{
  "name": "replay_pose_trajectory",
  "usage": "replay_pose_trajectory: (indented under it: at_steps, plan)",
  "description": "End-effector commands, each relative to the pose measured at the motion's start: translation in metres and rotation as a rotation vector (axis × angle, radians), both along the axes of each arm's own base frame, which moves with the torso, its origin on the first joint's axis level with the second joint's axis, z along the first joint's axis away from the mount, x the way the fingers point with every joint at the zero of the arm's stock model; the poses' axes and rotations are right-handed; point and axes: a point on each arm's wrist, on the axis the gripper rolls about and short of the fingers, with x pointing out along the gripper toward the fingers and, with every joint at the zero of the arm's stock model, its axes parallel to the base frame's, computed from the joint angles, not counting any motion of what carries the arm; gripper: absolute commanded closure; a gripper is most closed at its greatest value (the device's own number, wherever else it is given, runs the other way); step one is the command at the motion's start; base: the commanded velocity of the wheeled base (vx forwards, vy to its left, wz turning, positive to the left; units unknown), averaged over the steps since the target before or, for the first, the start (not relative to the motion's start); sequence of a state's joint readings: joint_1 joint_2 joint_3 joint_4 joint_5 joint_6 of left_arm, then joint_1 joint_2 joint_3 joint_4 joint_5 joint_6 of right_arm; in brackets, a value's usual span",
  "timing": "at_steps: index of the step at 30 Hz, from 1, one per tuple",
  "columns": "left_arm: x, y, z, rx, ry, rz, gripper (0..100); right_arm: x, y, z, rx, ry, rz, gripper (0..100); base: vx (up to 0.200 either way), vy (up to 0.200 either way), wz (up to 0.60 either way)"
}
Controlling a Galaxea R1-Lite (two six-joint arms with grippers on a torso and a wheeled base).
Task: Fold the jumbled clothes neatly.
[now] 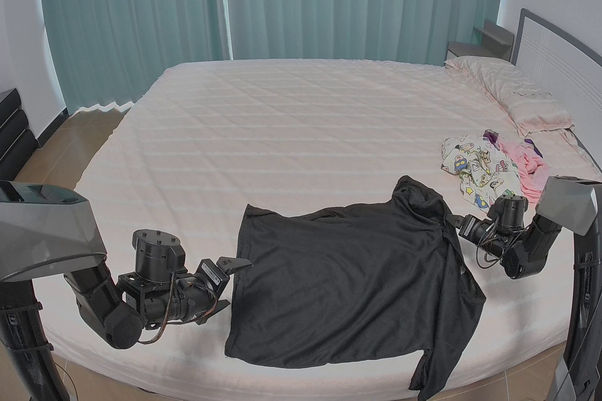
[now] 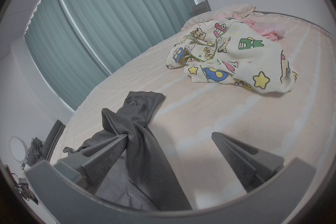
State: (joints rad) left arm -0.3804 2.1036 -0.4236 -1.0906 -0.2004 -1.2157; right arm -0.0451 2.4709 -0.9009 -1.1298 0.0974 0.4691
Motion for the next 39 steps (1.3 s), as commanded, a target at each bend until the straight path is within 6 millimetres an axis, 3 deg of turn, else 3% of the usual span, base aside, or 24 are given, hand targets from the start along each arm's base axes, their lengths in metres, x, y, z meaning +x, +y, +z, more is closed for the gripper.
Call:
replay_pose_trajectory:
  at_steps: [1, 7, 8, 22, 25, 29, 32, 34, 35, 39]
  plan:
    - [0.0, 0.0, -0.001, 0.001, 0.004, 0.0, 0, -0.003, -0.002, 0.005, -0.006, -0.006, -0.013, 0, 0.0, 0.0, 0.0]
    - [0.0, 0.0, -0.001, 0.001, 0.004, 0.0, 0, -0.003, -0.013, 0.005, -0.007, -0.006, -0.043, 0, 0.0, 0.0, 0.0]
    - [0.0, 0.0, -0.001, 0.002, 0.004, 0.001, 0, -0.004, -0.032, 0.005, -0.016, -0.007, -0.1, 0, 0.0, 0.0, 0.0]
    - [0.0, 0.0, -0.002, 0.003, 0.007, 0.001, 0, -0.005, -0.076, -0.005, 0.0, 0.022, -0.201, 0, 0.0, 0.0, 0.0]
    - [0.0, 0.0, -0.003, 0.005, 0.007, 0.003, 0, -0.008, -0.076, -0.002, 0.022, 0.015, -0.204, 0, 0.0, 0.0, 0.0]
    - [0.001, 0.004, -0.004, 0.011, 0.008, 0.008, 0, -0.013, -0.075, 0.023, 0.085, -0.024, -0.225, 0, 0.0, 0.0, 0.0]
    - [-0.006, 0.005, -0.008, 0.064, 0.007, -0.029, 0, -0.034, -0.068, 0.033, 0.107, -0.003, -0.2, 0, 0.0, 0.0, 0.0]
    - [-0.006, 0.005, -0.008, 0.064, 0.007, -0.029, 0, -0.034, -0.068, 0.033, 0.107, -0.003, -0.2, 0, 0.0, 0.0, 0.0]
    - [-0.01, 0.005, -0.012, 0.104, 0.006, -0.062, 0, -0.053, -0.056, 0.033, 0.113, 0.036, -0.177, 0, 0.0, 0.0, 0.0]
    - [-0.013, 0.004, -0.013, 0.11, 0.012, -0.072, 0, -0.08, -0.045, 0.032, 0.117, 0.064, -0.168, 0, 0.0, 0.0, 0.0]
